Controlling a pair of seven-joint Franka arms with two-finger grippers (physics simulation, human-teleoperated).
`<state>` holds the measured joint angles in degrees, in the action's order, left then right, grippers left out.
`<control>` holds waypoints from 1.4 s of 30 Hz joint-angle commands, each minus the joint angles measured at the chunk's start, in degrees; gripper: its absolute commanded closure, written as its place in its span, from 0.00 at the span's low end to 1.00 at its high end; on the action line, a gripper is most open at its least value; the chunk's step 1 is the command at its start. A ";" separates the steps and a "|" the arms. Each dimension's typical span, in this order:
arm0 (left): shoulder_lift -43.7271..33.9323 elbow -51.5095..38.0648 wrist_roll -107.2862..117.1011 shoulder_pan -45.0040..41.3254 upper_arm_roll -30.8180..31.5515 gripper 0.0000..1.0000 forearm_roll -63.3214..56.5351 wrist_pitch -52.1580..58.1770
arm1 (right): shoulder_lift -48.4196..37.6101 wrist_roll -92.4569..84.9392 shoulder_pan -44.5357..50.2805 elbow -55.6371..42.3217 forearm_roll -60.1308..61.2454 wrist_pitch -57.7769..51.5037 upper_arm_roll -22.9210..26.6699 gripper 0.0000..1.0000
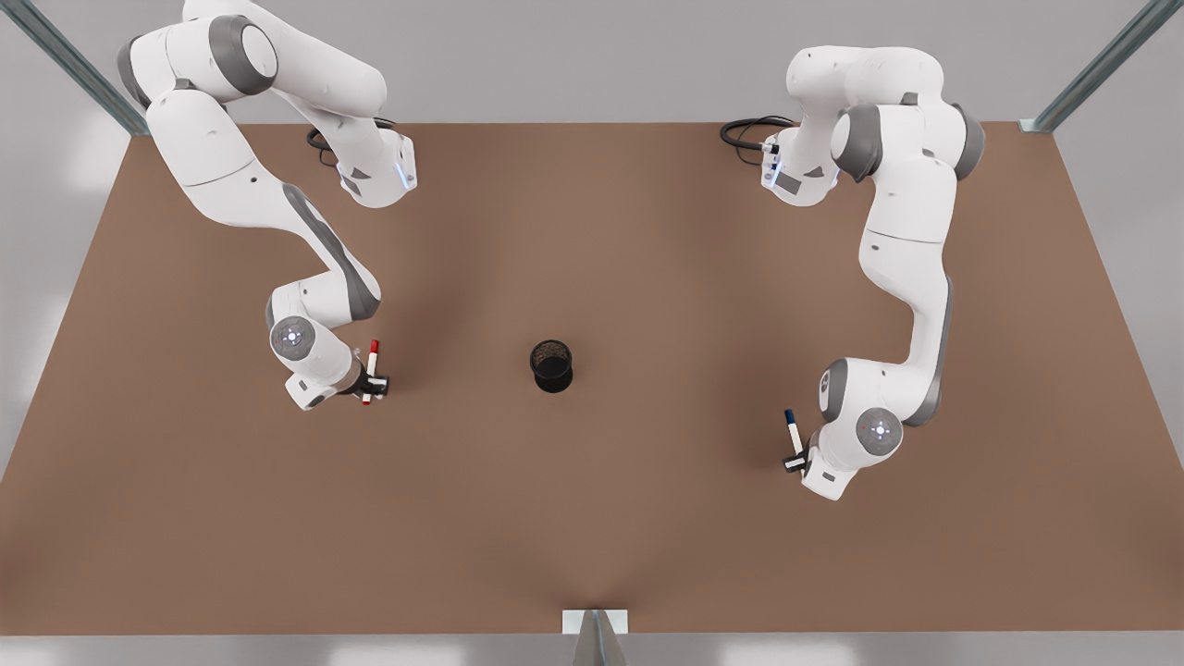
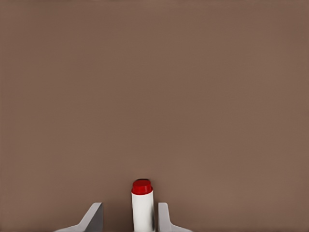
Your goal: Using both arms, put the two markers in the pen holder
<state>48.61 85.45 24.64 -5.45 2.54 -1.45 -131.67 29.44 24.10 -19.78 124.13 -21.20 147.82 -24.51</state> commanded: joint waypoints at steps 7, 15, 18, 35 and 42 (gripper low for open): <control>0.00 -0.37 2.43 0.00 0.01 0.68 -0.04 0.01 | 0.18 2.79 -0.08 -0.02 0.02 -0.70 -0.01 0.54; -3.25 -0.72 0.85 -0.35 1.15 0.79 0.04 2.21 | 0.36 2.79 0.01 0.06 0.02 -0.96 -0.01 0.60; -10.90 -2.04 -13.57 0.00 10.37 0.79 4.17 10.47 | 0.36 2.79 0.09 -0.02 0.02 -0.96 -0.01 0.67; -0.71 3.49 -70.52 -17.23 31.47 0.79 17.62 -61.60 | 0.62 2.70 0.01 -0.11 0.02 -0.96 -0.01 0.73; -1.94 9.56 -70.61 -12.66 36.92 0.79 17.45 -61.51 | 0.27 2.70 -0.17 -0.29 0.02 -0.96 -0.45 0.72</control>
<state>46.79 94.79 -23.42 -18.28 39.12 16.16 -189.18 29.78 25.63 -20.08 123.86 -20.85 147.05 -25.12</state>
